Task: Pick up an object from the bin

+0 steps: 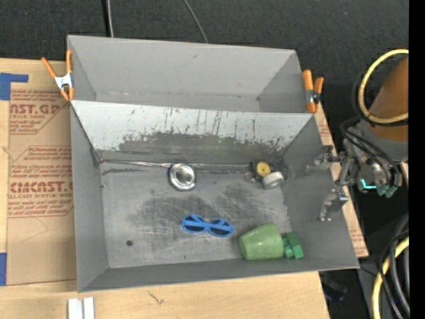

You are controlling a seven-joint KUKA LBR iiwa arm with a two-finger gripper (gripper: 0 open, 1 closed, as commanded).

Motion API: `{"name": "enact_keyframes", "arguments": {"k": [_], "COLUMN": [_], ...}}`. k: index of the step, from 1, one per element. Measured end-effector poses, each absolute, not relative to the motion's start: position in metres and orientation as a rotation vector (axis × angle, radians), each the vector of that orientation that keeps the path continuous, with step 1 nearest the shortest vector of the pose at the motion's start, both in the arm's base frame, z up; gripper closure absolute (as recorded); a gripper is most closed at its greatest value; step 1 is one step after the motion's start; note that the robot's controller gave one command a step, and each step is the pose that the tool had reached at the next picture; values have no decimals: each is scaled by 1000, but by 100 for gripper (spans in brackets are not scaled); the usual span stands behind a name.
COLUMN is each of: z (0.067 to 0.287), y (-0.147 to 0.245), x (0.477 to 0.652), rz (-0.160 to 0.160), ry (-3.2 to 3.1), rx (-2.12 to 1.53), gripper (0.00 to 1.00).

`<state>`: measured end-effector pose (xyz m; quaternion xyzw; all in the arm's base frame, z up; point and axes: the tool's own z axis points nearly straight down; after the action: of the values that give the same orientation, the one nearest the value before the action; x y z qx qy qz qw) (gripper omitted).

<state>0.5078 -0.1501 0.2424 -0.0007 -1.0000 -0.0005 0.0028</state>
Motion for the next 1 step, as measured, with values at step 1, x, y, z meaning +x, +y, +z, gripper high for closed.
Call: {"name": "enact_keyframes", "arguments": {"k": [1], "z": [93], "y": [-148], "x": [496], "rz": [0], "ry": [-3116], "rx": [449], "gripper": [0]}}
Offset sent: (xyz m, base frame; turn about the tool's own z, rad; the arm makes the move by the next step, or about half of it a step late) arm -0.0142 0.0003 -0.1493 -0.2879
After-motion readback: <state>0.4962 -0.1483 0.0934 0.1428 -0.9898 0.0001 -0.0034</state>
